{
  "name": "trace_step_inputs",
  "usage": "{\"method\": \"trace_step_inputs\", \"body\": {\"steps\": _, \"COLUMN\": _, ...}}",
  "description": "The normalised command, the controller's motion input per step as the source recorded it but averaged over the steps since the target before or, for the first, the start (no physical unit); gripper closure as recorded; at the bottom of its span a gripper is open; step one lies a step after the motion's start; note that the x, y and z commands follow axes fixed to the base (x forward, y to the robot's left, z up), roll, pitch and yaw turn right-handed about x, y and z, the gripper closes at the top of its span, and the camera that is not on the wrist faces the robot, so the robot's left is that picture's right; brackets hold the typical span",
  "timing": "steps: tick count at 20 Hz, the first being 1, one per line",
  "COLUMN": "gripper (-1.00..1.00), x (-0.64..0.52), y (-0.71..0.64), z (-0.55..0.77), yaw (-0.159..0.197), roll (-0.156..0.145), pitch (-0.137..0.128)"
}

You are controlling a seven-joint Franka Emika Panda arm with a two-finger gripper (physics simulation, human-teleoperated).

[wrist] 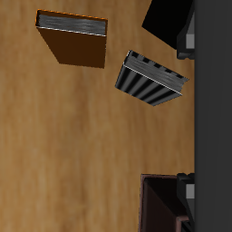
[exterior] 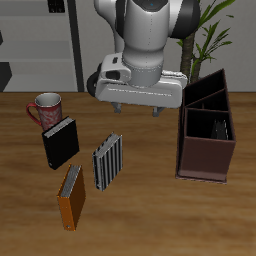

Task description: Place the left striped book into the left desk caddy's right compartment and place the right striped book into the left desk caddy's right compartment and place the orange book into the left desk caddy's left compartment

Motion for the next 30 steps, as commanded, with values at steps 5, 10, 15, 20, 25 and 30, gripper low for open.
{"method": "trace_step_inputs", "body": {"steps": 5, "gripper": -1.0, "x": -0.15, "y": -0.22, "z": -0.06, "yaw": 0.017, "roll": 0.041, "pitch": -0.052}}
{"method": "trace_step_inputs", "body": {"steps": 10, "gripper": -1.0, "x": -0.08, "y": -0.28, "z": -0.05, "yaw": 0.005, "roll": -0.012, "pitch": -0.032}}
{"method": "trace_step_inputs", "body": {"steps": 15, "gripper": -1.0, "x": -0.04, "y": -0.27, "z": -0.07, "yaw": -0.024, "roll": 0.005, "pitch": -0.052}}
{"method": "trace_step_inputs", "body": {"steps": 20, "gripper": -1.0, "x": 0.13, "y": -0.24, "z": -0.18, "yaw": -0.082, "roll": -0.016, "pitch": -0.039}}
{"method": "trace_step_inputs", "body": {"steps": 25, "gripper": -1.0, "x": 0.09, "y": -0.06, "z": -0.22, "yaw": -0.024, "roll": -0.009, "pitch": 0.013}}
{"method": "trace_step_inputs", "body": {"steps": 30, "gripper": -1.0, "x": 0.03, "y": -0.01, "z": -0.23, "yaw": -0.023, "roll": -0.004, "pitch": 0.005}}
